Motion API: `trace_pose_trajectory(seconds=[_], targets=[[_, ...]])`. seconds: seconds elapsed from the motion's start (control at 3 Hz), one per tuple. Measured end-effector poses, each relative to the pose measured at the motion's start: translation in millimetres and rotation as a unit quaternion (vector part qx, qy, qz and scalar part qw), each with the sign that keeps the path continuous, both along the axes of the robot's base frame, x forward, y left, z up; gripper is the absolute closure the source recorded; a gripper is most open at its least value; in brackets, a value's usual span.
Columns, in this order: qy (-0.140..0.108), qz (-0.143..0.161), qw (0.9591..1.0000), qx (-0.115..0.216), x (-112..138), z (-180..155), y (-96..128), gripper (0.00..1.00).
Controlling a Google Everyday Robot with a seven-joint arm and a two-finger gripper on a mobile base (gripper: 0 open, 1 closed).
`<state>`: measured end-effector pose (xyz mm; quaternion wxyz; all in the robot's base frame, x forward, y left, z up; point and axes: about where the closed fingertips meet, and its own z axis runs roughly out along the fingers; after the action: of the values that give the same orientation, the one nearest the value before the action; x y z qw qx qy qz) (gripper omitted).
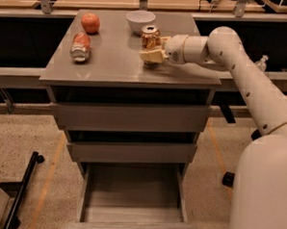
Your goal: Place orange can into bottom drawer
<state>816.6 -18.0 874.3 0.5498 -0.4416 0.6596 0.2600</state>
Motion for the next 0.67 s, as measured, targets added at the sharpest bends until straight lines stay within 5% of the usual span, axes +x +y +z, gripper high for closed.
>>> trace_pose_trajectory(seconds=[0.33, 0.67], targets=[[-0.009, 0.017, 0.9997, -0.013, -13.4, 12.4, 1.4, 0.87], [-0.015, 0.04, 0.9983, -0.039, -42.4, 31.7, -0.6, 1.0]])
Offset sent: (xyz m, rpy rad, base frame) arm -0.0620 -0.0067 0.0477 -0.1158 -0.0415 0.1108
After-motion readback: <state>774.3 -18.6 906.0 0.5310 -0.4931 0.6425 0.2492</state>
